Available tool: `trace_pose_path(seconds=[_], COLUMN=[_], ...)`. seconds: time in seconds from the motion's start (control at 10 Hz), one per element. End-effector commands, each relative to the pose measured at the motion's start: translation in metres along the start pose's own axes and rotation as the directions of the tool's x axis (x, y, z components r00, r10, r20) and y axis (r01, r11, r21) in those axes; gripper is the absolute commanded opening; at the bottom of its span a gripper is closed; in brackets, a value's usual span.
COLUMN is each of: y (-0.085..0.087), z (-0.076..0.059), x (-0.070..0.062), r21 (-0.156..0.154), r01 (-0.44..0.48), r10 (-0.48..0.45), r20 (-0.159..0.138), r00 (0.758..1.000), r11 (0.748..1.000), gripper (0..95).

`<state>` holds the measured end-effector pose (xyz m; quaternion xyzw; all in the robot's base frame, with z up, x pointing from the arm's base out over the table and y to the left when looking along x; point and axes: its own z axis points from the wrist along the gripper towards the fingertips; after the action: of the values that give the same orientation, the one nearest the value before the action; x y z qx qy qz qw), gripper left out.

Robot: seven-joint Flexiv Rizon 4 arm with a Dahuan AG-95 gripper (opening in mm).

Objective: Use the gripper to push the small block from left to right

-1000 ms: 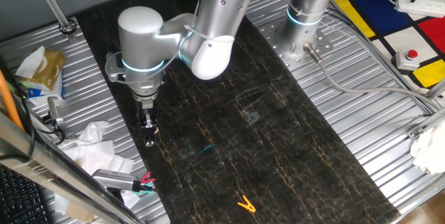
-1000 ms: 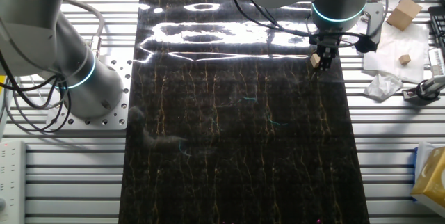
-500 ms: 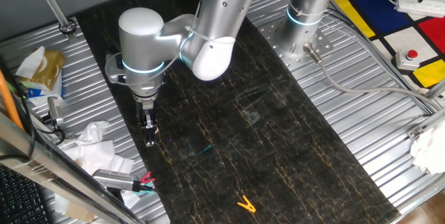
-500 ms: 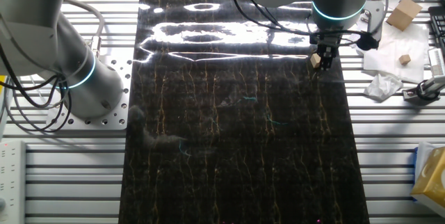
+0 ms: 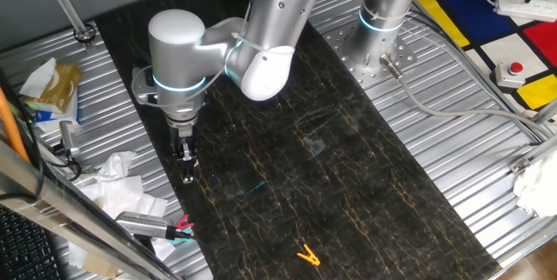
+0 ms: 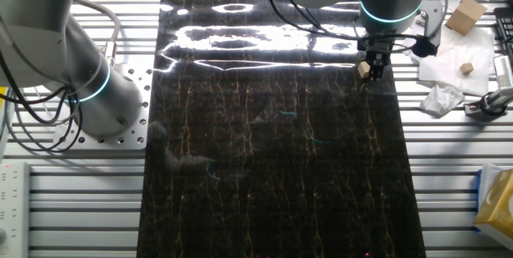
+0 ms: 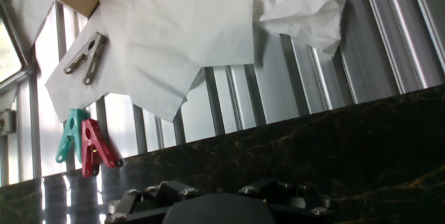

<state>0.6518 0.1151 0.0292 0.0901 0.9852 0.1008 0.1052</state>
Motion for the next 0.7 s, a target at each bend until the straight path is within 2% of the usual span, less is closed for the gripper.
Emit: trace_pose_path(seconds=[0.1, 0.4, 0.6, 0.7], y=[-0.0004, -0.0011, -0.0011, -0.0011], z=[0.0001, 0.0014, 0.0014, 0.0014], x=[-0.0004, -0.0002, -0.0002, -0.0002], r21=[0.008, 0.018, 0.026, 0.041], r01=[0.007, 0.01, 0.016, 0.05], r10=[-0.007, -0.009, -0.015, -0.048], r20=[-0.016, -0.036, -0.036, -0.048], r00=[1.0, 0.999, 0.999, 0.998], r11=[1.0, 1.0, 1.0, 0.998], gripper=[76.0, 76.0, 76.0, 76.0])
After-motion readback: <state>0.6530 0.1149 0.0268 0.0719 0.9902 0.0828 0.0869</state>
